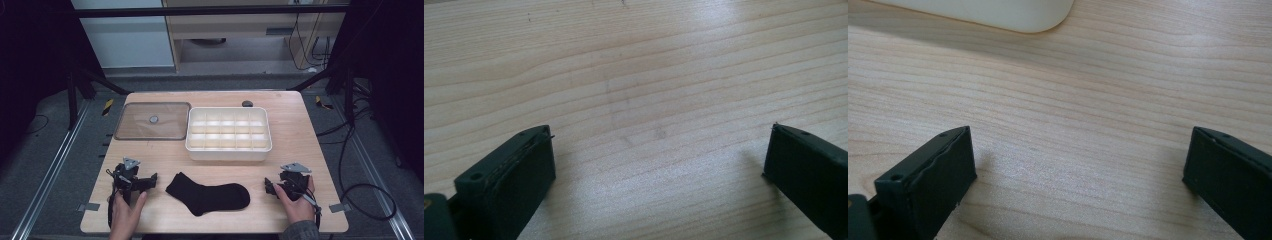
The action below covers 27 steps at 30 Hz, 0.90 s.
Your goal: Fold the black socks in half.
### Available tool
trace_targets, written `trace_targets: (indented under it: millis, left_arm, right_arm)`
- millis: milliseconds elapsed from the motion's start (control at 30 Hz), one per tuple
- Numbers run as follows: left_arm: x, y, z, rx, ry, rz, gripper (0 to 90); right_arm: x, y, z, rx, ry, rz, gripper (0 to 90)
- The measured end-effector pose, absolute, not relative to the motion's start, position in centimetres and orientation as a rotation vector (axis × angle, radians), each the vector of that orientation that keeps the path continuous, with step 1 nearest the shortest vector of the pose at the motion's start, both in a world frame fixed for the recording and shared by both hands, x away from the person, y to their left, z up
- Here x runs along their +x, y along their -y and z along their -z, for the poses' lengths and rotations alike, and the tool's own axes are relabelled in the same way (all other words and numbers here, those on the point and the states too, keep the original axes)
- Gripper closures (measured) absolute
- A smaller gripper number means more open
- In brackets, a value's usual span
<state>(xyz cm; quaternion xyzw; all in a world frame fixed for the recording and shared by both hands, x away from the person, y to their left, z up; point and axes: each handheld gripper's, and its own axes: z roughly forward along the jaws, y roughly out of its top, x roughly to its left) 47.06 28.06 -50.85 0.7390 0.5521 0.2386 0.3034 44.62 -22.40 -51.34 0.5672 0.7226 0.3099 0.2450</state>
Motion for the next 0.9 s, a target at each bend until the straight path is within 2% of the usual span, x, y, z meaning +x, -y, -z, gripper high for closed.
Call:
trace_targets:
  millis: [300, 333, 433, 500, 533, 600, 667, 733, 900]
  left_arm:
    - [47.0, -27.9, 50.8, 1.946, -1.47, -0.627, 0.0]
    - [46.8, -28.1, 50.8, 1.925, -1.443, -0.582, 0.0]
    - [46.6, -28.3, 50.6, 1.884, -1.442, -0.525, 0.0]
    - [46.4, -28.0, 50.4, 1.954, -1.404, -0.48, 0.0]
    - [46.3, -27.7, 50.1, 1.985, -1.377, -0.459, 2.2]
    - [46.2, -27.6, 49.9, 1.992, -1.351, -0.433, 5.1]
    - [45.9, -27.4, 49.3, 1.995, -1.322, -0.431, 6.2]
    - [45.7, -27.2, 48.8, 1.995, -1.302, -0.452, 6.2]
    - [45.4, -27.0, 48.1, 1.989, -1.267, -0.403, 8.8]
  right_arm:
    - [44.5, 22.5, 51.2, 1.55, -1.986, -0.846, 1.7]
    - [44.4, 22.5, 51.1, 1.551, -1.991, -0.844, 5.7]
    - [44.3, 22.5, 50.7, 1.567, -2.005, -0.876, 9.5]
    - [44.1, 22.3, 50.1, 1.547, -2.008, -0.88, 11.7]
    - [43.8, 21.6, 49.4, 1.502, -2.029, -0.856, 16.0]
    - [43.7, 21.4, 49.2, 1.497, -2.045, -0.856, 19.0]
    - [43.4, 20.2, 48.2, 1.453, -2.153, -0.857, 26.3]
    - [43.3, 19.8, 48.0, 1.431, -2.177, -0.852, 28.2]
    - [43.2, 18.4, 46.6, 1.394, -2.297, -0.866, 33.8]
